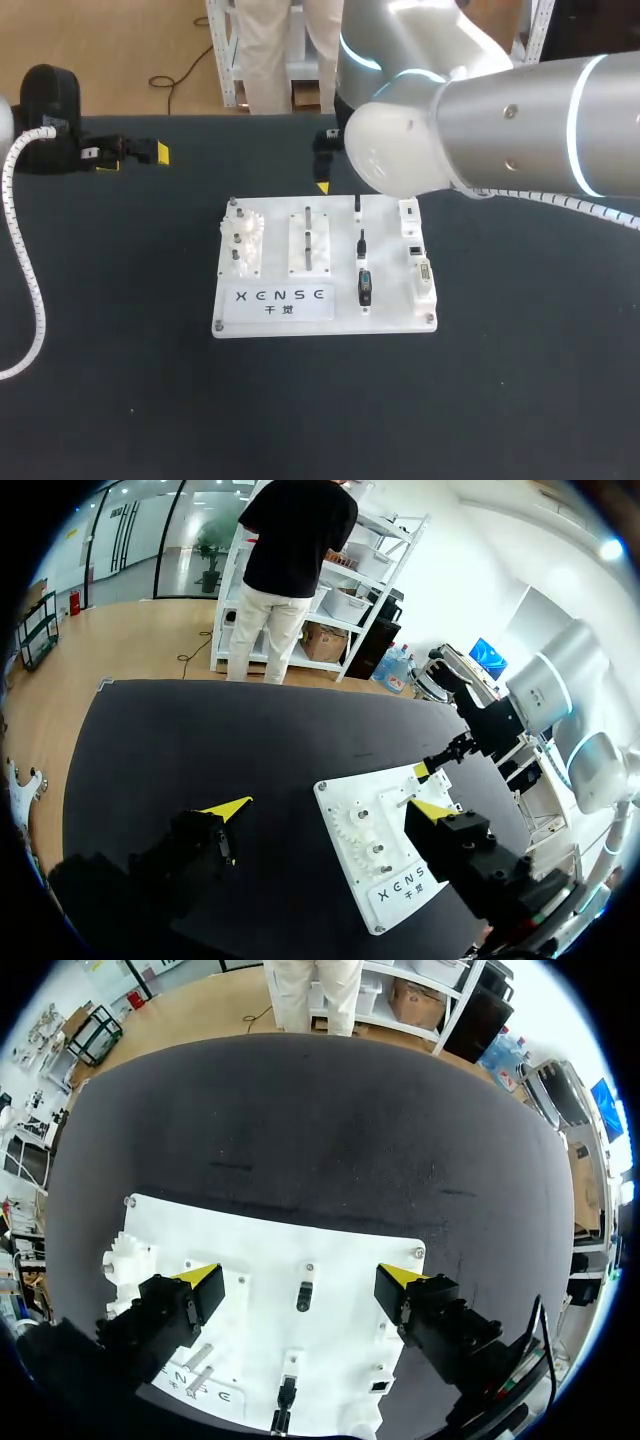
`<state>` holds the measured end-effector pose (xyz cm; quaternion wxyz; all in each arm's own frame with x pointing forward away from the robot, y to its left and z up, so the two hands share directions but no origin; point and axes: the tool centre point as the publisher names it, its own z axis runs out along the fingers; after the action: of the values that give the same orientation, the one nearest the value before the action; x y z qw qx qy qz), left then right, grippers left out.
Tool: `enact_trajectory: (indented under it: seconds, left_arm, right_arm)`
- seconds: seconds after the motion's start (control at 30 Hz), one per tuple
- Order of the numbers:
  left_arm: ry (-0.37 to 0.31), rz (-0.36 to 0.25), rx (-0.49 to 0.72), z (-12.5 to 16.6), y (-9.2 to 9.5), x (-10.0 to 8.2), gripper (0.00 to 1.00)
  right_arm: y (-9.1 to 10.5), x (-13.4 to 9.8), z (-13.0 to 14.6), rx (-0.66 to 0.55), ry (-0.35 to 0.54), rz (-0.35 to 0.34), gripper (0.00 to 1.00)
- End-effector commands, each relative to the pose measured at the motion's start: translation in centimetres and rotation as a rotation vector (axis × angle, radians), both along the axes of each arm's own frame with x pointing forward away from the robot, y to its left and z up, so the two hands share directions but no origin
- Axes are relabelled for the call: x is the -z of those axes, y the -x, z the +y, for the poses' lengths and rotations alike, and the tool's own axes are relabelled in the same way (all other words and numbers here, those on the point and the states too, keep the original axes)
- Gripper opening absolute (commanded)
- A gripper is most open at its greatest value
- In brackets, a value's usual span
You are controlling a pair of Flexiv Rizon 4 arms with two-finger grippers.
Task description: Insert the USB connector, Ethernet cable, and multi-pin plug into their matching sockets one by one.
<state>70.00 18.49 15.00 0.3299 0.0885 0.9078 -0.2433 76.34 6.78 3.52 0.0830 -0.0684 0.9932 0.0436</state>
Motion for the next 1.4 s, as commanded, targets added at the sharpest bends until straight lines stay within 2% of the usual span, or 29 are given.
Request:
enact_trajectory:
  seconds: [0.03, 0.27, 0.4, 0.57, 0.73, 1.07, 1.3, 1.33, 1.4]
  left_arm:
    - [0.0, 0.0, 0.0, 0.0, 0.0, 0.0, 1.0]
    - [0.0, 0.0, 0.0, 0.0, 0.0, 0.0, 1.0]
    - [0.0, 0.0, 0.0, 0.0, 0.0, 0.0, 1.0]
    - [0.0, 0.0, 0.0, 0.0, 0.0, 0.0, 1.0]
    - [0.0, 0.0, 0.0, 0.0, 0.0, 0.0, 1.0]
    - [0.0, 0.0, 0.0, 0.0, 0.0, 0.0, 1.0]
    - [0.0, 0.0, 0.0, 0.0, 0.0, 0.0, 1.0]
    - [0.0, 0.0, 0.0, 0.0, 0.0, 0.0, 1.0]
    - [0.0, 0.0, 0.0, 0.0, 0.0, 0.0, 1.0]
  right_arm:
    - [0.2, 0.0, -0.1, 0.001, -0.002, -0.005, 1.0]
    - [0.5, 0.2, -0.6, 0.012, 0.011, -0.002, 1.0]
    - [0.8, 0.5, -0.9, 0.027, 0.012, 0.025, 1.0]
    - [0.9, 0.4, -0.8, 0.055, 0.042, 0.015, 1.0]
    - [0.7, 0.7, -0.6, 0.115, 0.056, 0.042, 1.0]
    - [0.7, 1.5, -0.8, 0.167, 0.028, 0.071, 1.0]
    - [1.1, 1.9, -0.6, 0.207, 0.039, 0.092, 1.0]
    - [1.1, 1.9, -0.6, 0.207, 0.038, 0.093, 0.98]
    - [1.2, 2.0, -0.5, 0.206, 0.038, 0.096, 0.79]
